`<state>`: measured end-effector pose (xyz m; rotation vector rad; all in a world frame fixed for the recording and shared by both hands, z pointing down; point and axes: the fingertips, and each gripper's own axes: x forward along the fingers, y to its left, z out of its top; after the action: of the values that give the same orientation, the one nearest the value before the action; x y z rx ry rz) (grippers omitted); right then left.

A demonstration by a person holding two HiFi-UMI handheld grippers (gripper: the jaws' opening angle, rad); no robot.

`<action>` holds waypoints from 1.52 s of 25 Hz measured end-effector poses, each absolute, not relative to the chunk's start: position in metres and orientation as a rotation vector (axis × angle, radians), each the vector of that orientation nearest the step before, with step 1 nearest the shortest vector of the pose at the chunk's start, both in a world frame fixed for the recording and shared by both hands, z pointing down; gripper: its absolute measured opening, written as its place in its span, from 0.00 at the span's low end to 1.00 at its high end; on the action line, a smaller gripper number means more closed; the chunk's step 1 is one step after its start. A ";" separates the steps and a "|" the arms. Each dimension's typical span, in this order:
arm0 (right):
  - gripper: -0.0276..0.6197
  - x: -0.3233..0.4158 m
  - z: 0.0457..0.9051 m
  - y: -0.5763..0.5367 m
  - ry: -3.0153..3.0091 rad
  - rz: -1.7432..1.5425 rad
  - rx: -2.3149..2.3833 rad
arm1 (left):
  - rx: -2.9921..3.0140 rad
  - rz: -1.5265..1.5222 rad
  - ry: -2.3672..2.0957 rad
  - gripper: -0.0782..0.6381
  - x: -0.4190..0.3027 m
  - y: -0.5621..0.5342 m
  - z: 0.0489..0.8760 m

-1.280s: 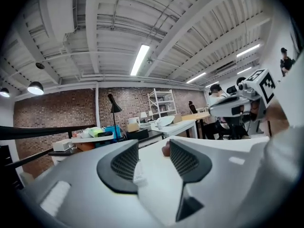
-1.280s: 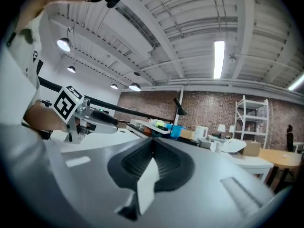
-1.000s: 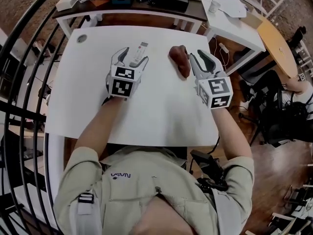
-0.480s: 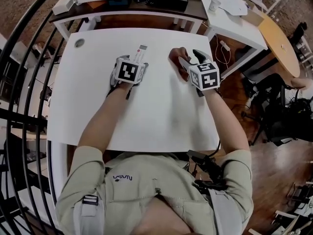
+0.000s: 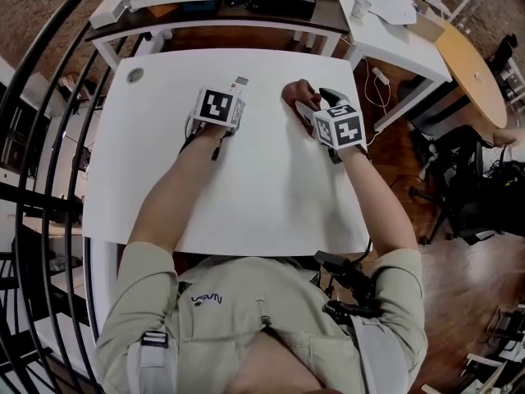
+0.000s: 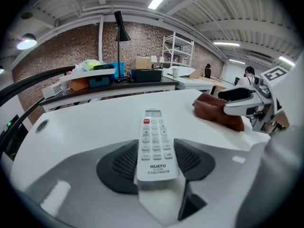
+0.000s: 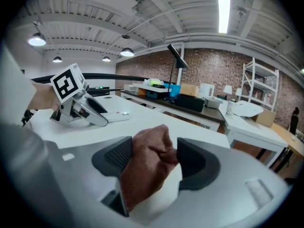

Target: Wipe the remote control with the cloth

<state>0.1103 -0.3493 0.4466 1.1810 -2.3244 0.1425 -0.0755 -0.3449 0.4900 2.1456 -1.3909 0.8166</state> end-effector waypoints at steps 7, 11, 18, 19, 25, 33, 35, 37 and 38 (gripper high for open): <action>0.53 0.102 0.478 -0.340 -2.272 0.226 1.071 | 2.224 0.831 -1.422 0.45 -0.075 -0.339 0.484; 0.28 0.111 0.474 -0.344 -2.229 0.156 1.162 | 2.348 0.890 -1.505 0.45 -0.075 -0.326 0.463; 0.23 0.105 0.371 -0.315 -2.334 -0.271 1.364 | 2.691 0.850 -1.669 0.45 -0.046 -0.301 0.396; 0.22 0.101 0.353 -0.305 -2.351 -0.344 1.376 | 2.731 0.851 -1.700 0.45 -0.042 -0.295 0.387; 0.21 0.070 0.284 -0.248 -2.259 -0.794 1.337 | 2.985 0.828 -1.827 0.45 -0.010 -0.245 0.339; 0.21 0.004 0.310 -0.183 -2.211 -0.976 0.866 | 3.076 0.843 -1.835 0.45 -0.004 -0.229 0.326; 0.21 0.002 0.308 -0.178 -2.197 -1.000 0.840 | 3.085 0.858 -1.816 0.45 -0.004 -0.227 0.329; 0.21 0.017 0.292 -0.185 -2.179 -1.007 0.939 | 3.094 0.874 -1.805 0.45 -0.002 -0.225 0.331; 0.21 0.028 0.281 -0.192 -2.167 -1.006 1.016 | 3.101 0.883 -1.803 0.45 -0.001 -0.224 0.332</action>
<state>0.0275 -0.1921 0.2806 1.0162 -2.1672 -1.0055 -0.0012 -0.2242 0.3319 3.1010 -1.8026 0.8829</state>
